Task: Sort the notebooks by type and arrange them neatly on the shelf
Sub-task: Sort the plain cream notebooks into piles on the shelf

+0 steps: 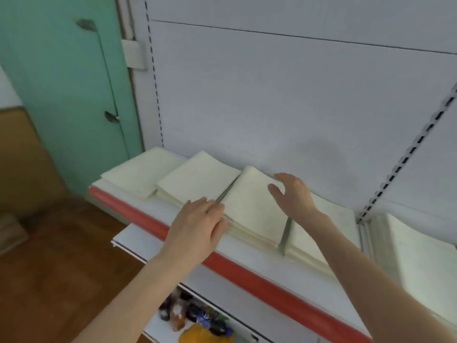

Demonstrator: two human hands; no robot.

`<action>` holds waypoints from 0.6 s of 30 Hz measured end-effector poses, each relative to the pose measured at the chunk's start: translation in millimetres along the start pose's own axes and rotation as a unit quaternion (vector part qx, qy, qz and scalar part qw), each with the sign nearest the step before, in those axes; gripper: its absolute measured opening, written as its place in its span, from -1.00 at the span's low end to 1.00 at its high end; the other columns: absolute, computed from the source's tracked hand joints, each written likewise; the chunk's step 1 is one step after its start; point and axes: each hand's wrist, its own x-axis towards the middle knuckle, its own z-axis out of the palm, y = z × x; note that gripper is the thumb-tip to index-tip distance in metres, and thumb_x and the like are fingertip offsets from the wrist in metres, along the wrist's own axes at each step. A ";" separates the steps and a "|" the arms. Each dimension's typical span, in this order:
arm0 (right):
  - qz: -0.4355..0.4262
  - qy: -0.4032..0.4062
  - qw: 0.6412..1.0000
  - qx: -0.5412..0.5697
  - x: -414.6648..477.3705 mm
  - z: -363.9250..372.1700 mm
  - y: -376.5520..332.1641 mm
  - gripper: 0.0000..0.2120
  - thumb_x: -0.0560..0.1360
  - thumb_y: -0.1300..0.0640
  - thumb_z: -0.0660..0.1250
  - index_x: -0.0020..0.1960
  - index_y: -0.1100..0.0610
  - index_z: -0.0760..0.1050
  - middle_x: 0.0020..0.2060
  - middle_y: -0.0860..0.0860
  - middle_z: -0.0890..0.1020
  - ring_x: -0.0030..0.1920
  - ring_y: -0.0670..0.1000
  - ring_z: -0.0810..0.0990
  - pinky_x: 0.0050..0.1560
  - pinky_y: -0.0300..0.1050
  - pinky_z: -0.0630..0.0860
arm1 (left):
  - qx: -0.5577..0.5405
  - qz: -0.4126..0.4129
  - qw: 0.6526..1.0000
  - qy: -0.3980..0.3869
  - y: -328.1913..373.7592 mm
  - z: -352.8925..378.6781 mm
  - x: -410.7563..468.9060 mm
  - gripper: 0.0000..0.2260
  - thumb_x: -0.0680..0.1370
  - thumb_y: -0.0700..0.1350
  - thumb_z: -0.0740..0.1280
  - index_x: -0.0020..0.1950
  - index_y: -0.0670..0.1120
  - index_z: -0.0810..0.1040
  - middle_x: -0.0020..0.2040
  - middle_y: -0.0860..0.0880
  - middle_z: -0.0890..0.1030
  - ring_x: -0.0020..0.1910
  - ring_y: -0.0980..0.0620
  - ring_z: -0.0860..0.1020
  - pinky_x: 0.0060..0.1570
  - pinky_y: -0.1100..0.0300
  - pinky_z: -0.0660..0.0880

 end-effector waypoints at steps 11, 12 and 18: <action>-0.066 -0.050 0.996 0.035 31.5 110.1 -184.4 -0.59 0.59 0.05 0.16 0.39 0.20 0.31 0.36 0.07 0.40 0.39 0.06 0.30 0.33 -0.17 0.21 | 0.045 -0.082 0.995 -0.022 -189.7 -61.7 -70.2 -0.70 0.47 -0.01 0.25 0.02 -0.15 0.65 -0.11 -0.06 0.68 -0.07 -0.04 0.65 -0.03 -0.01 0.56; -0.072 -0.055 0.995 0.033 36.0 119.1 -194.9 -0.59 0.59 0.05 0.17 0.39 0.19 0.32 0.36 0.08 0.41 0.38 0.06 0.31 0.32 -0.17 0.21 | 0.044 -0.086 0.995 -0.020 -200.6 -61.9 -71.4 -0.70 0.47 -0.01 0.25 0.02 -0.15 0.65 -0.10 -0.05 0.68 -0.07 -0.02 0.65 -0.03 0.01 0.56; -0.125 -0.113 0.986 -0.003 70.4 169.8 -244.5 -0.53 0.58 -0.02 0.17 0.41 0.20 0.28 0.38 0.09 0.37 0.39 0.07 0.28 0.37 -0.12 0.19 | 0.029 -0.120 0.992 0.005 -253.9 -54.6 -66.8 -0.78 0.42 -0.10 0.44 0.00 -0.19 0.65 -0.12 -0.09 0.69 -0.14 -0.03 0.67 -0.14 0.00 0.58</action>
